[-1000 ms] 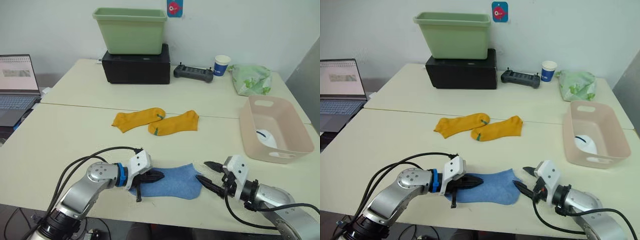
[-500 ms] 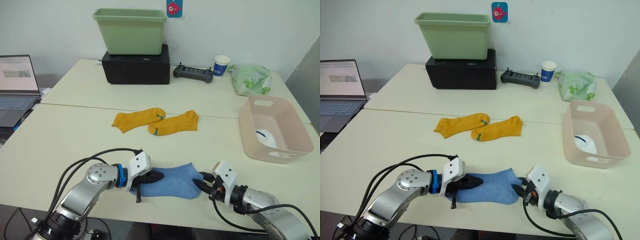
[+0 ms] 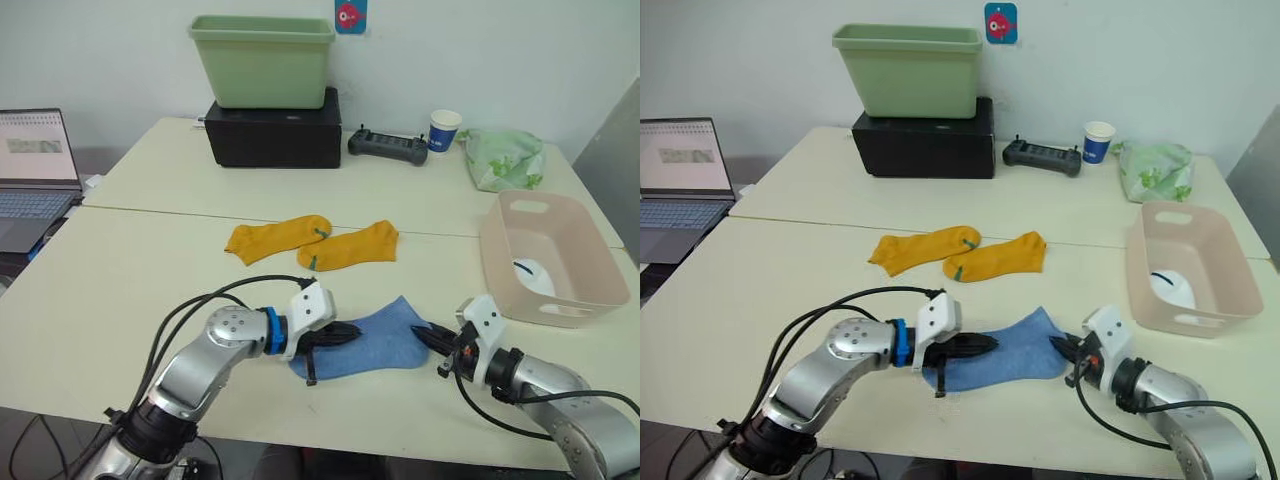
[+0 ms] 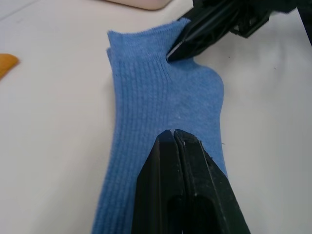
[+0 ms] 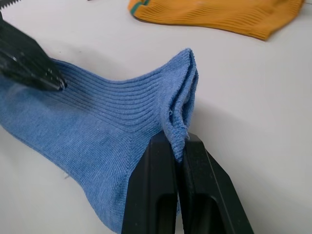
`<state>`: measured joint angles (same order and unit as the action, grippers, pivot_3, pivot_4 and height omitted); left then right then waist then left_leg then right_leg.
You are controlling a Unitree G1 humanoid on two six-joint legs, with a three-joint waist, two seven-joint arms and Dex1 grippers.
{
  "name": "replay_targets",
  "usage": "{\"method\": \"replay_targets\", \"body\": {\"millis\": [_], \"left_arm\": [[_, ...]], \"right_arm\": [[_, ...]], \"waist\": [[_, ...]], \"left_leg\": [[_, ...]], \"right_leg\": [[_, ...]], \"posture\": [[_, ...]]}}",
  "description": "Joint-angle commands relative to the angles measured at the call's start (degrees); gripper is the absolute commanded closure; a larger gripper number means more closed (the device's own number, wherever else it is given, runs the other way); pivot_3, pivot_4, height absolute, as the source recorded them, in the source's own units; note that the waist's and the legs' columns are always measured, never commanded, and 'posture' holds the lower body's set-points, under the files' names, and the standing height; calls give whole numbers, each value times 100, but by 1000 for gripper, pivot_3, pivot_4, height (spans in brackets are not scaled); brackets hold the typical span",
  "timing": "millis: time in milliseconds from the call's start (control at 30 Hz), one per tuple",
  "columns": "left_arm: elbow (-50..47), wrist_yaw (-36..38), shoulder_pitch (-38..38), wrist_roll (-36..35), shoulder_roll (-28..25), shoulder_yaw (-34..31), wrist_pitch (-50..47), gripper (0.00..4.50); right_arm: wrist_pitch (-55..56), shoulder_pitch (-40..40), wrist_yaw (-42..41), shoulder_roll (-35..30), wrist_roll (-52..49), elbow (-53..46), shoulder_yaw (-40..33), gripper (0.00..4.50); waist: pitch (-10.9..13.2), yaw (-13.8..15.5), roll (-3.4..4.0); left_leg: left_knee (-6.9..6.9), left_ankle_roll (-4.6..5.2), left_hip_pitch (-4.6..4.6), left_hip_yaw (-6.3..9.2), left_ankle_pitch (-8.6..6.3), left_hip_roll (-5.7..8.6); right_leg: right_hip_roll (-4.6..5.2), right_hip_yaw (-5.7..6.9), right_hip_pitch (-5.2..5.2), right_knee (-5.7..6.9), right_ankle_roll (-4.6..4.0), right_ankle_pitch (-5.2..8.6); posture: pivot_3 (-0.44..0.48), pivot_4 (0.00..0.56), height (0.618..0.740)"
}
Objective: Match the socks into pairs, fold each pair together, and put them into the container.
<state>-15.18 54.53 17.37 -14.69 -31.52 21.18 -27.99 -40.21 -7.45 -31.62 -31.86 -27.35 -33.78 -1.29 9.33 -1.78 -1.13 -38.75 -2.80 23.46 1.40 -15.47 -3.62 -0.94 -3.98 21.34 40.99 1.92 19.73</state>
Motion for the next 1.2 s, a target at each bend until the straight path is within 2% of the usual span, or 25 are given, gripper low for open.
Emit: {"method": "replay_targets", "body": {"millis": [33, 133, 233, 400, 467, 600, 833, 1033, 1200], "left_arm": [[590, 59, 184, 459, 94, 410, 308, 4500], [1133, -71, 298, 836, 192, 585, 644, 4500], [809, -111, 324, 489, 364, 292, 372, 4500], [-352, 618, -68, 25, -541, -102, 259, 4500], [-482, 668, -114, -41, -672, -166, 228, 4500], [-280, 772, -474, 189, -1354, -555, 534, 4500], [132, 604, -688, 506, -1226, -368, 859, 4500], [145, 633, -817, 591, -1229, -382, 986, 4500], [110, 654, -875, 572, -1287, -439, 1004, 4500]], "right_arm": [[-312, 166, -25, -74, -464, -620, -184, 4480], [-722, 259, 13, -113, -853, -1031, -94, 4480], [-1173, 476, 115, -158, -1054, -1201, 171, 4480], [-1783, 980, 274, 43, -1562, -1151, 392, 4480], [-1896, 1055, 288, 43, -1674, -1130, 369, 4480], [-2327, 1590, 238, 130, -2118, -795, 417, 4480], [-2910, 2166, 489, 378, -2467, -440, 635, 4480], [-3145, 2779, 1029, 1203, -2099, 321, 1268, 4480], [-3104, 2974, 1063, 1495, -1863, 764, 1528, 4480]], "waist": [[1, -1, 2], [0, 14, 3], [-2, 15, 3], [4, -38, 4], [6, -2, 6], [7, 2, 5], [7, 17, 6], [6, 8, 8], [6, 8, 8]], "left_leg": [[0, 0, 0, 1, 0, 0], [-1, 0, 0, 2, 0, 1], [-3, 0, -1, 0, 0, 4], [4, 0, 0, 3, 0, -6], [5, 0, 0, 7, 0, -7], [2, 0, 2, -2, 0, -1], [3, 1, 4, -2, -1, -2], [3, 2, 2, -1, -1, -2], [3, 2, 5, -3, -1, -2]], "right_leg": [[-1, 0, 1, 1, 0, 0], [1, 2, -5, -1, 0, 0], [4, 0, -9, -3, 0, 0], [-5, -3, 1, 2, -1, 0], [-4, 3, 3, 2, -1, 0], [2, -2, 2, -4, 0, 0], [3, 1, 3, -7, -1, 0], [3, 0, 4, -2, -1, 0], [4, 0, 7, -7, -1, 0]], "posture": [[0, 150, 696], [0, 150, 696], [0, 150, 696], [0, 150, 696], [0, 150, 696], [0, 150, 696], [0, 150, 696], [0, 150, 696], [0, 150, 696]]}}
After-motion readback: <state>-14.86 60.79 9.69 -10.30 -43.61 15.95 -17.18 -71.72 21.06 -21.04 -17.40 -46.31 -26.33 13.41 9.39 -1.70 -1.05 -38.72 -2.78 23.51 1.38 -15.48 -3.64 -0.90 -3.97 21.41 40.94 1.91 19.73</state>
